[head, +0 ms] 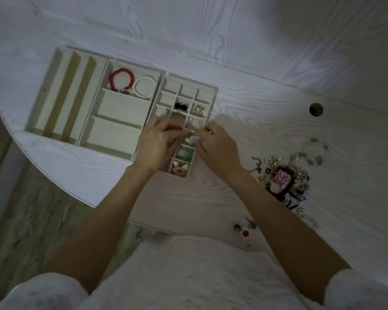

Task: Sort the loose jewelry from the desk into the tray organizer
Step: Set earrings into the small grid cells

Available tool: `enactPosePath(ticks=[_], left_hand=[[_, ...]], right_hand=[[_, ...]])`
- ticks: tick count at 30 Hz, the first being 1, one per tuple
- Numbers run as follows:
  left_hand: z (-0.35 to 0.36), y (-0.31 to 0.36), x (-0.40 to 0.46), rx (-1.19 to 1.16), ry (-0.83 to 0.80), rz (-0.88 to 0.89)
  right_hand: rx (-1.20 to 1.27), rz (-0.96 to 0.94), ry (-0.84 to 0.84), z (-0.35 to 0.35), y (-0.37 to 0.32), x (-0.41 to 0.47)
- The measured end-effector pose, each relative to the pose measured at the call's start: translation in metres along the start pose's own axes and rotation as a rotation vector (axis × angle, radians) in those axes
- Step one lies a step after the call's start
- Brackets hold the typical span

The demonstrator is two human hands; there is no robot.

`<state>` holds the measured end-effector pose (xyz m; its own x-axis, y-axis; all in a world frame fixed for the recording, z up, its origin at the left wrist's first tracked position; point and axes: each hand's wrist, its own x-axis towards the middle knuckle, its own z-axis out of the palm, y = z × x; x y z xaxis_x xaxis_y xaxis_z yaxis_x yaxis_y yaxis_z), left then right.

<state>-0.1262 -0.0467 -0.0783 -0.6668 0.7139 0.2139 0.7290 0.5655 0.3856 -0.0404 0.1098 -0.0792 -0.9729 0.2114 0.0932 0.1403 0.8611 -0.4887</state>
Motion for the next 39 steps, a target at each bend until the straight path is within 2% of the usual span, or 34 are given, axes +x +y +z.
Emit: enactPosePath(ticks=[3, 6, 10, 14, 18, 24, 27, 34, 39], left_hand=[[-0.001, -0.006, -0.006, 0.015, -0.023, 0.011], [-0.008, -0.007, -0.009, -0.004, -0.031, -0.010], [-0.012, -0.004, -0.001, 0.025, -0.146, 0.044], [-0.011, 0.000, 0.003, 0.083, -0.203, 0.057], [-0.010, 0.000, 0.005, 0.084, -0.209, 0.055], [-0.008, 0.002, 0.000, 0.052, -0.162, -0.009], [-0.006, 0.000, -0.002, 0.055, -0.150, -0.014], [-0.002, 0.006, -0.005, 0.148, -0.235, -0.009], [-0.006, 0.008, -0.009, 0.083, -0.124, -0.062]], right_hand=[[-0.033, 0.005, -0.040, -0.002, -0.001, -0.003], [-0.041, -0.011, -0.009, -0.008, -0.002, -0.005], [-0.106, -0.087, -0.026, -0.009, -0.008, 0.000], [-0.162, -0.025, -0.048, 0.001, -0.011, 0.004], [-0.200, 0.114, -0.058, 0.004, -0.019, 0.008], [-0.228, 0.141, -0.076, 0.008, -0.030, 0.018], [-0.279, 0.118, -0.078, 0.007, -0.028, 0.014], [-0.268, 0.078, -0.082, 0.004, -0.022, -0.005], [-0.236, 0.057, -0.101, 0.003, -0.026, -0.009]])
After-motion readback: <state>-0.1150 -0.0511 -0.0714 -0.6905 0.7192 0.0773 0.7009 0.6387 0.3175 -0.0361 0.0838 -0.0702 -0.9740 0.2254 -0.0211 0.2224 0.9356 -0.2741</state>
